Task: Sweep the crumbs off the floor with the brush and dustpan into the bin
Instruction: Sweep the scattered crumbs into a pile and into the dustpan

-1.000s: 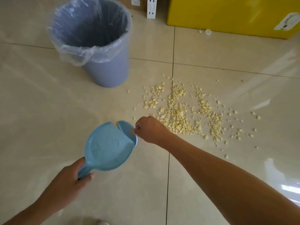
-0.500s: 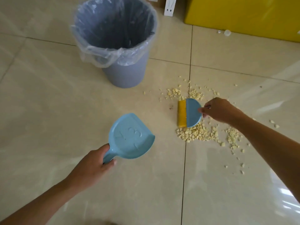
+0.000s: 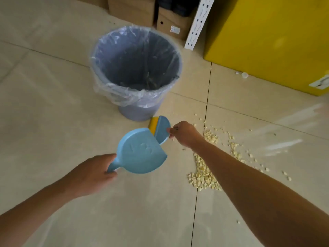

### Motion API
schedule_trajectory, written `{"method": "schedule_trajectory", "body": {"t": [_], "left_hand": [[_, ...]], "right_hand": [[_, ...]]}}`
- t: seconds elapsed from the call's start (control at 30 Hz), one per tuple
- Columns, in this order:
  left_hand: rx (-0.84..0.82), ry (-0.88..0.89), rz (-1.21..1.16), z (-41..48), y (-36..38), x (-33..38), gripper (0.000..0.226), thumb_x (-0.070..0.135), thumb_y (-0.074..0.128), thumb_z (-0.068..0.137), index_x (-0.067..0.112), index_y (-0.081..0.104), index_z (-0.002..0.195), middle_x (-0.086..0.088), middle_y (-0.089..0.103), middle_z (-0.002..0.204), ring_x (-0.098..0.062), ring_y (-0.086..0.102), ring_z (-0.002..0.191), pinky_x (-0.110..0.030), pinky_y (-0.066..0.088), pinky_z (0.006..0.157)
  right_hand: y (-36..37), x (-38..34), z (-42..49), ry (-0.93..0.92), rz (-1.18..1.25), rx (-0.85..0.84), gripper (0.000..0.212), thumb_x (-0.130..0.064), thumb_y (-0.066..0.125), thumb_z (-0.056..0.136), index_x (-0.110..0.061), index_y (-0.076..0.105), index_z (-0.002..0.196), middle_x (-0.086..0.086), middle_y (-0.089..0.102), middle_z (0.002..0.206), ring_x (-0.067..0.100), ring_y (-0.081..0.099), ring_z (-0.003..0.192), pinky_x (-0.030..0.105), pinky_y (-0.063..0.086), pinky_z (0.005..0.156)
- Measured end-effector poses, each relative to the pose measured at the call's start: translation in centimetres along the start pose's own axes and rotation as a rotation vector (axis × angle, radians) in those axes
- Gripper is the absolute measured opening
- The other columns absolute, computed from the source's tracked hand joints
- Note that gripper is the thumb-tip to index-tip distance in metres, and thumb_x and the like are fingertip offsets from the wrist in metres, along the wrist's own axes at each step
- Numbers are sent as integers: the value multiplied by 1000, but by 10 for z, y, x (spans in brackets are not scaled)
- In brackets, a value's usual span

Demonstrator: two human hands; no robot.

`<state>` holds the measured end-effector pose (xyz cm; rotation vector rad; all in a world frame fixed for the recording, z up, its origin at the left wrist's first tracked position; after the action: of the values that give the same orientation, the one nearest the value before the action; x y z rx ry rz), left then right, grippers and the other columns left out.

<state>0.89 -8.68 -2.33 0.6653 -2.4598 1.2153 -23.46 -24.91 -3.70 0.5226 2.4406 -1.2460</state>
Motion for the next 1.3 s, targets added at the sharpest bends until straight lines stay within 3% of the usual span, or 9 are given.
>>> {"method": "schedule_trajectory", "body": {"t": [0.13, 0.33, 0.5, 0.6, 0.73, 0.87, 1.0, 1.17, 1.3], "left_hand": [[-16, 18, 39, 11, 9, 5, 16, 28, 53, 80, 24, 60, 94, 4, 64, 75, -9, 55, 63, -27, 45, 62], [-4, 50, 111, 4, 31, 37, 16, 37, 51, 81, 25, 53, 92, 6, 61, 84, -12, 61, 78, -35, 52, 75], [-85, 84, 218, -9, 40, 54, 28, 37, 43, 80, 26, 53, 103, 9, 59, 95, -8, 63, 87, -30, 52, 81], [-198, 104, 178, -16, 35, 71, 22, 30, 50, 84, 28, 60, 104, 12, 62, 85, 8, 60, 72, -15, 46, 67], [-215, 245, 302, -3, 19, 106, 6, 31, 49, 79, 32, 48, 85, 13, 55, 81, 3, 52, 71, -18, 42, 71], [-72, 288, 310, 30, -1, 132, 12, 28, 54, 80, 30, 42, 81, 22, 58, 90, -3, 55, 76, -20, 41, 64], [-47, 220, 309, 37, 10, 128, 8, 24, 57, 88, 29, 51, 89, 9, 59, 79, -10, 58, 70, -24, 43, 65], [-318, 167, 228, 25, 61, 128, 11, 23, 53, 83, 20, 58, 92, 7, 61, 63, -4, 59, 51, -22, 46, 56], [-351, 253, 339, 22, 76, 132, 4, 29, 50, 81, 26, 48, 81, 11, 54, 73, -7, 52, 62, -26, 37, 58]], "right_hand": [[-27, 34, 18, 47, -87, -7, 32, -33, 61, 92, -9, 78, 78, 1, 62, 58, 10, 50, 48, 24, 36, 47], [-76, 130, -4, 230, -132, -58, 37, -33, 60, 96, -7, 71, 73, -7, 44, 28, 12, 32, 31, 20, 29, 40], [-79, 170, -36, 339, -74, -255, 36, -31, 55, 98, -7, 64, 72, -2, 43, 43, 12, 34, 36, 19, 29, 43], [-85, 164, -51, 238, 131, -376, 36, -34, 57, 97, -9, 64, 73, 0, 44, 51, 13, 35, 41, 24, 26, 45], [-124, 118, -43, -52, 324, -202, 42, -37, 54, 99, -8, 63, 71, -1, 43, 50, 13, 35, 43, 24, 30, 45], [-166, 90, -14, -299, -75, 221, 38, -33, 49, 102, -10, 65, 74, 5, 62, 57, 20, 57, 49, 30, 44, 49], [-163, 68, 13, -469, -511, 420, 23, -29, 45, 101, -19, 65, 95, 4, 61, 73, 28, 60, 66, 31, 33, 48], [-97, 70, 24, -567, -768, 376, 30, -26, 45, 100, -17, 56, 125, 9, 65, 101, 32, 66, 87, 38, 48, 60], [-72, 92, 9, -570, -841, 213, 45, -28, 37, 103, -11, 39, 145, 11, 64, 115, 31, 65, 98, 42, 55, 76]]}}
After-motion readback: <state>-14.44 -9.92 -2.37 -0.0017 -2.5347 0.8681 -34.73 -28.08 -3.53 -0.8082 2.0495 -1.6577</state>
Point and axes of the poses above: each hand's wrist, its own z-axis towards the middle knuckle, its own y-axis out of the palm, x = y × z, the point moved 9 cm from there along z, towards the middle knuckle
